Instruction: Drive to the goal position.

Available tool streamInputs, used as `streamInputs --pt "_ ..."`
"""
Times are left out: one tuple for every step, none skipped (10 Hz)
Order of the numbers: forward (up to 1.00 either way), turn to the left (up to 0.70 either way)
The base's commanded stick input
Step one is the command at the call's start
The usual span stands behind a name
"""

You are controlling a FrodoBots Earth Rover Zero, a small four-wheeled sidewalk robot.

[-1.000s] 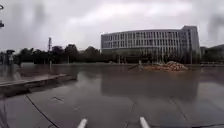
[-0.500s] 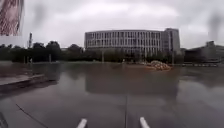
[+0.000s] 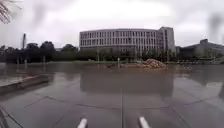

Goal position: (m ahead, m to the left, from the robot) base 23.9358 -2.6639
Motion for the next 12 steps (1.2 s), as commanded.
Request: streamInputs --pt "1.00 0.00" --pt "1.00 0.00" --pt "1.00 0.00" --pt "1.00 0.00" --pt "1.00 0.00" --pt "1.00 0.00" --pt "1.00 0.00" --pt "0.98 0.00" --pt "0.68 0.00" --pt "0.26 0.00" --pt "-0.37 0.00" --pt "-0.84 0.00"
